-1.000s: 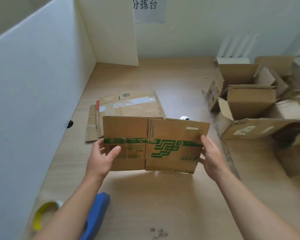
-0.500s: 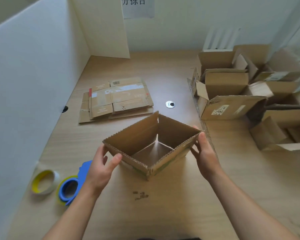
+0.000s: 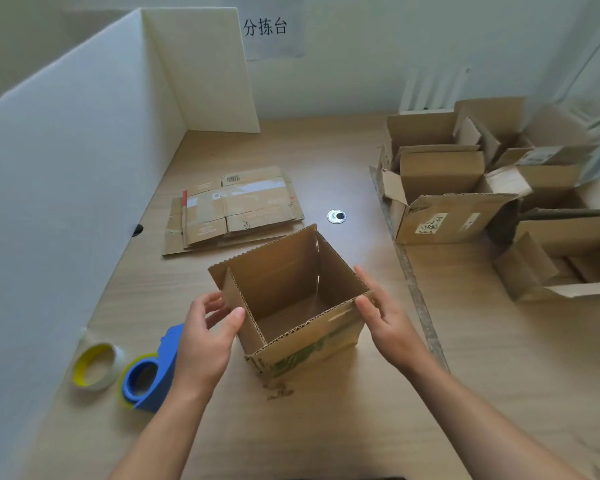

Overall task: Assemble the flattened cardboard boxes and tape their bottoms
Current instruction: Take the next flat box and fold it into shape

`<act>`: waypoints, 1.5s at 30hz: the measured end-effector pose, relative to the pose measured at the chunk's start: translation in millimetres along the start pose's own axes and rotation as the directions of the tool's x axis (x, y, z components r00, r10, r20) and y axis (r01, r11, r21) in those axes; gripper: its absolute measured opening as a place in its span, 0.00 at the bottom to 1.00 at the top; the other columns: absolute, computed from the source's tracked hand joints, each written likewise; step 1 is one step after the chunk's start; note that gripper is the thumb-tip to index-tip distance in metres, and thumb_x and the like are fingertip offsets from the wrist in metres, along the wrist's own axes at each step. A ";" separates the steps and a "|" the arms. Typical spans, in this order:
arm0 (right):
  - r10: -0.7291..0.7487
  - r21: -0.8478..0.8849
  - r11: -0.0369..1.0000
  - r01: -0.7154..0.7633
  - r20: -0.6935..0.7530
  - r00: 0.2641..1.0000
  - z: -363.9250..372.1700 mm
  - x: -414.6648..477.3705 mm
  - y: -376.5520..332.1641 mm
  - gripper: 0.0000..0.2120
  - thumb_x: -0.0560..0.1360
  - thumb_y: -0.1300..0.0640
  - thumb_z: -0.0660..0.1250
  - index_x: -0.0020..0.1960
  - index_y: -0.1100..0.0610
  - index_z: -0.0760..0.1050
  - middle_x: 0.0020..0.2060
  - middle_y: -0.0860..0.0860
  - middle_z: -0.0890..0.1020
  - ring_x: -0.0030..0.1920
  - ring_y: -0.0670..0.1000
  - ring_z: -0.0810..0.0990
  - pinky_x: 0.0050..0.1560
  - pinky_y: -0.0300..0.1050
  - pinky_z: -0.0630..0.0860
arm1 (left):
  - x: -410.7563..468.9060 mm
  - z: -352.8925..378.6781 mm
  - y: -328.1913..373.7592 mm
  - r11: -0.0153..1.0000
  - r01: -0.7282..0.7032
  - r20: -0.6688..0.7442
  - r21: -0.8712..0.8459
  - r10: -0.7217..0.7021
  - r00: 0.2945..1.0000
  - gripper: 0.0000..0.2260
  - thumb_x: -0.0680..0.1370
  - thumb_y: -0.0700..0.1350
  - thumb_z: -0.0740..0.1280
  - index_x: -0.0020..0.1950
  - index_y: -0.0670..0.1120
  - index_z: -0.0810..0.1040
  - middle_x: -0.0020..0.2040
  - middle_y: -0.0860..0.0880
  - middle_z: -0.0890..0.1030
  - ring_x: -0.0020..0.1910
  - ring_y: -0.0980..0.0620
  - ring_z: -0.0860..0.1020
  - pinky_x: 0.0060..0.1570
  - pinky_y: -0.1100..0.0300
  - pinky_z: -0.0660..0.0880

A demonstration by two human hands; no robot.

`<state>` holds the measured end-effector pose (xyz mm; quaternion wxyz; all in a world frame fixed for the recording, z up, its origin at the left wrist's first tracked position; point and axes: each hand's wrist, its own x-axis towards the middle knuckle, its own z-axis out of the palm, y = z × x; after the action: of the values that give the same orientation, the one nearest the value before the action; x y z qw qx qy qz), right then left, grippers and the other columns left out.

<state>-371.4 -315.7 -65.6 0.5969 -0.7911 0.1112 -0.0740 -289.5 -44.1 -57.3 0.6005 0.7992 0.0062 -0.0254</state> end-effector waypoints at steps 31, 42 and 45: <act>-0.013 -0.427 0.887 0.176 0.357 0.934 18.6 -6.4 8.9 0.43 0.68 0.19 0.49 0.77 0.38 0.60 0.75 0.32 0.50 0.76 0.40 0.45 0.76 0.47 0.50 | -7.2 -45.7 -27.0 0.968 -0.164 0.493 0.190 0.051 0.869 0.17 0.71 0.67 0.69 0.60 0.68 0.80 0.69 0.70 0.68 0.70 0.66 0.67 0.65 0.60 0.69; 0.001 -0.223 0.975 0.002 0.014 1.000 39.6 -3.0 6.9 0.37 0.74 0.43 0.71 0.77 0.39 0.56 0.67 0.40 0.69 0.68 0.46 0.67 0.69 0.49 0.67 | -6.2 -13.7 -41.5 0.975 -0.043 0.104 0.218 0.020 0.994 0.29 0.77 0.51 0.72 0.75 0.58 0.65 0.63 0.59 0.71 0.61 0.59 0.74 0.55 0.62 0.75; -0.006 -0.211 0.977 0.005 -0.002 1.000 44.3 -0.4 3.2 0.43 0.74 0.51 0.74 0.76 0.34 0.49 0.67 0.40 0.67 0.68 0.47 0.68 0.72 0.52 0.66 | -5.2 -10.2 -45.0 0.951 -0.031 0.120 0.306 -0.007 0.993 0.30 0.78 0.54 0.69 0.77 0.56 0.62 0.67 0.55 0.70 0.62 0.57 0.72 0.61 0.53 0.74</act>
<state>-361.0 -275.3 -80.9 0.5092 -0.8503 0.1168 -0.0645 -296.2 -21.6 -97.4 0.4682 0.8800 -0.0387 -0.0702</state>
